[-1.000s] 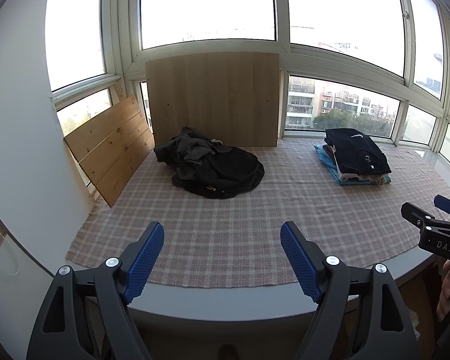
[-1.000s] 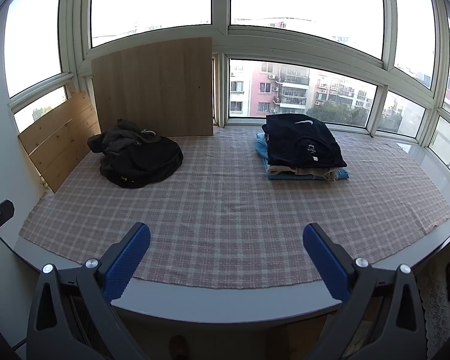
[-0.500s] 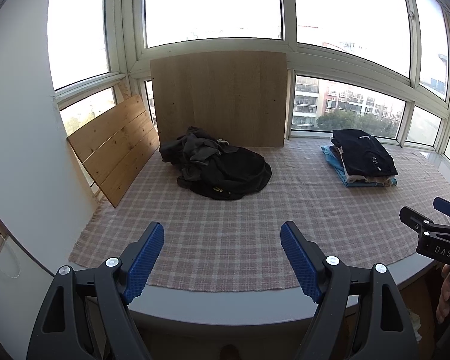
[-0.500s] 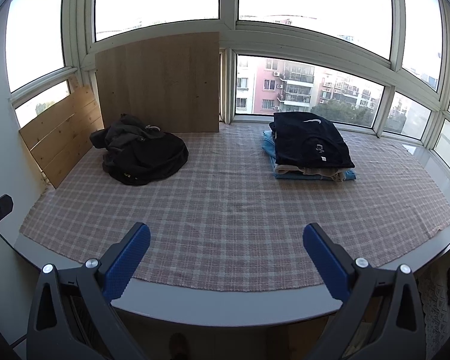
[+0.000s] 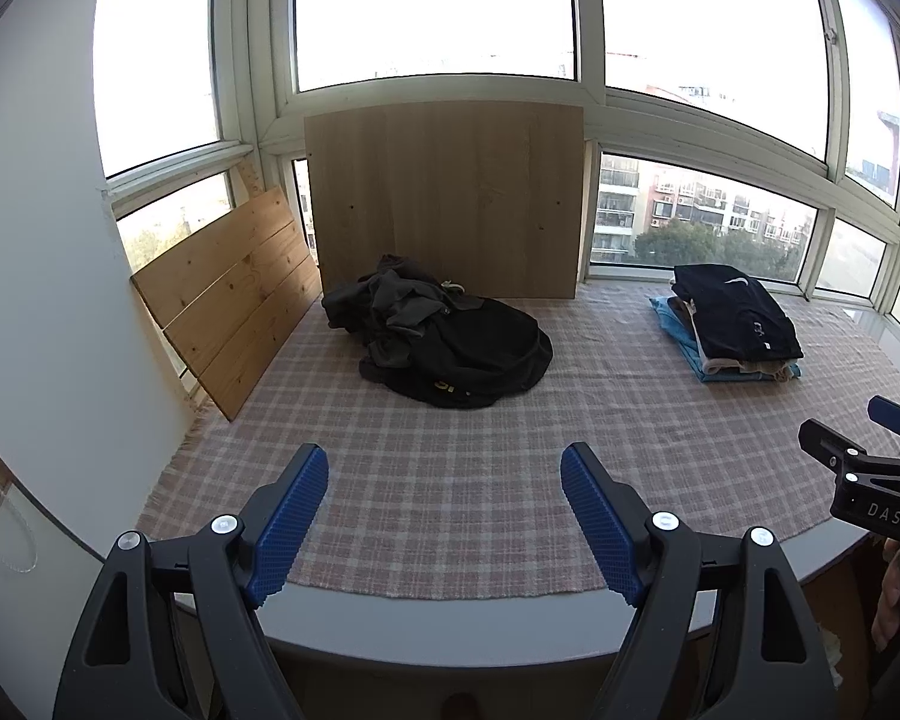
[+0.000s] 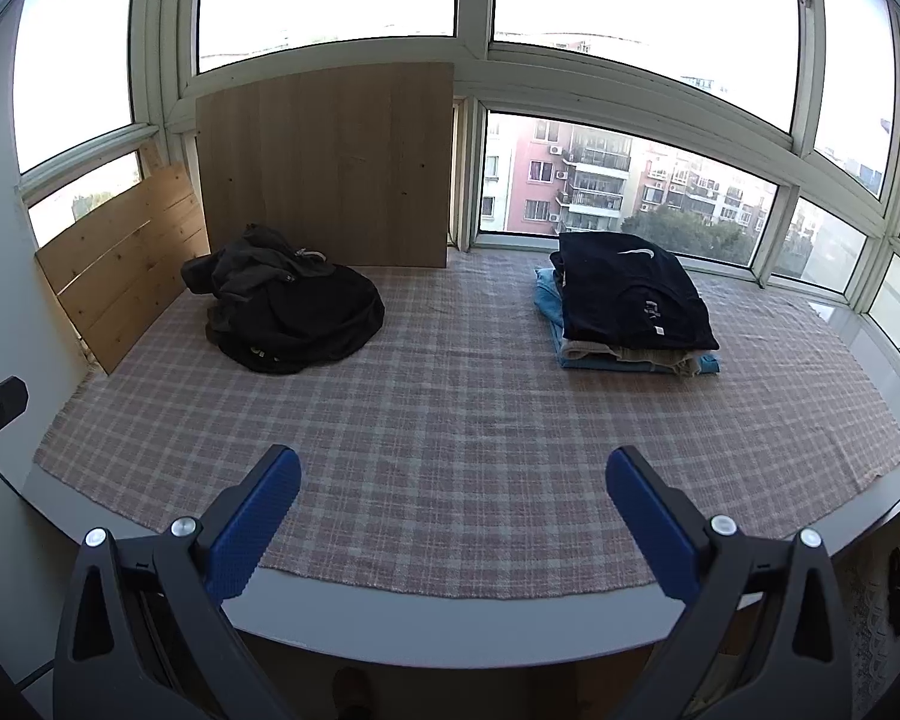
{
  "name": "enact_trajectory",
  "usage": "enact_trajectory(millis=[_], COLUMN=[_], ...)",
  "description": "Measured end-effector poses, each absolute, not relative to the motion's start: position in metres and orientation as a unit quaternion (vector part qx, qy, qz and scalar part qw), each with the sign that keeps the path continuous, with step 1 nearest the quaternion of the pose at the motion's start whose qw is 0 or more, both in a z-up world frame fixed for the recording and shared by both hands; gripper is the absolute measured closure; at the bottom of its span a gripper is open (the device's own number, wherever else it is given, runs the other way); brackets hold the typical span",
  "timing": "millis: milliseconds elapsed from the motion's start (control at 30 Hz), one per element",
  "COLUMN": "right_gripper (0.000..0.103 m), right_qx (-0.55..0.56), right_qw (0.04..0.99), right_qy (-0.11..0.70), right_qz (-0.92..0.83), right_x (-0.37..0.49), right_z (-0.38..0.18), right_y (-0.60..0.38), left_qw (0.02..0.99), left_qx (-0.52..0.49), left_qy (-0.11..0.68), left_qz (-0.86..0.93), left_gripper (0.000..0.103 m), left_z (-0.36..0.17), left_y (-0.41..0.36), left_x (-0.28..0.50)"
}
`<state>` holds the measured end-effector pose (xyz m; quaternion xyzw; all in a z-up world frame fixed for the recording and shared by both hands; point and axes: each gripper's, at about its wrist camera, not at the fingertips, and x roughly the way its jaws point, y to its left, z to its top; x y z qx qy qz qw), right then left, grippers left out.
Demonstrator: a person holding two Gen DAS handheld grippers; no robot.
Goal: Fold clothes
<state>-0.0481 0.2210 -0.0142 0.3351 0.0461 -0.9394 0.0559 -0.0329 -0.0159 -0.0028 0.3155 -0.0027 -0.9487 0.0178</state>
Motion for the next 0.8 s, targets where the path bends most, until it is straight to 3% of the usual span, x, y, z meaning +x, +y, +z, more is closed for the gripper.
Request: enact_trajectory(millis=[800], right_gripper=[0.000], right_qx=[0.338], right_qw=[0.066], right_qy=[0.064], right_qz=[-0.936], right_x=[-0.114], right_z=[-0.017], right_y=[0.157], left_qw=[0.030], left_qx=[0.320], left_qy=[0.005], left_qz=[-0.947], left_gripper=[0.024], left_z=[-0.008], left_y=[-0.074], left_x=[-0.100])
